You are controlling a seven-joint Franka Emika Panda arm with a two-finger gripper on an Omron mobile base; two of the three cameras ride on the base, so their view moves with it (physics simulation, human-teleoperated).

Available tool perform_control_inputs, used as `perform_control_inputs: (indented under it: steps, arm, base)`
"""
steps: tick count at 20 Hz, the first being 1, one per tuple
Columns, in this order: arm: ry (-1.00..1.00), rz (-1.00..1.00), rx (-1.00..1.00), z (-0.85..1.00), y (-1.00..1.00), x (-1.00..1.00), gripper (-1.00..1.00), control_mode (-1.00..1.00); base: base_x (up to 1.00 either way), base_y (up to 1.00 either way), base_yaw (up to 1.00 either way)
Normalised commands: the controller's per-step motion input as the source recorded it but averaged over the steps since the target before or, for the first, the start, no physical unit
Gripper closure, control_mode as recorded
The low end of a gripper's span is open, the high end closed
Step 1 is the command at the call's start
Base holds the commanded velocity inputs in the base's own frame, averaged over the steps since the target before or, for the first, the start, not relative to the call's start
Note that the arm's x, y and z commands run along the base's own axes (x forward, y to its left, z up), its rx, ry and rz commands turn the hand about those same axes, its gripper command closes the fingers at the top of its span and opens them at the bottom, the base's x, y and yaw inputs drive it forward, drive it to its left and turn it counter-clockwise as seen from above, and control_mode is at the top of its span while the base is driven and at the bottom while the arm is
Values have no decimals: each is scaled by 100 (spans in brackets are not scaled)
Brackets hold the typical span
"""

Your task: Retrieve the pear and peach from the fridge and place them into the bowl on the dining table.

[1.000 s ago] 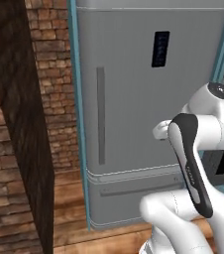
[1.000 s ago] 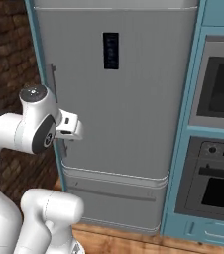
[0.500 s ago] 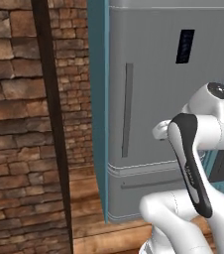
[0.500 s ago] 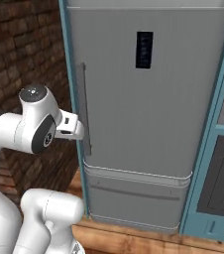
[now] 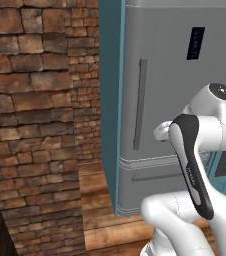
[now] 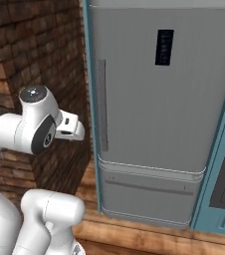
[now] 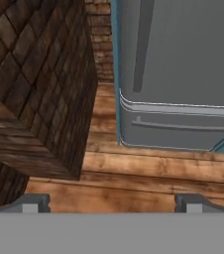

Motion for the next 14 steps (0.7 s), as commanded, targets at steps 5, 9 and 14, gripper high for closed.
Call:
perform_control_inputs:
  steps: [5,9,14]
  arm:
    - [0,0,0,0,0,0,-100,100]
    - [0,-4,0,0,-4,-29,-100,-100]
    - [-11,-7,0,0,-8,24,-100,-100]
  base:
    - [-35,2,0]
    - [0,0,0]
    - [0,0,0]
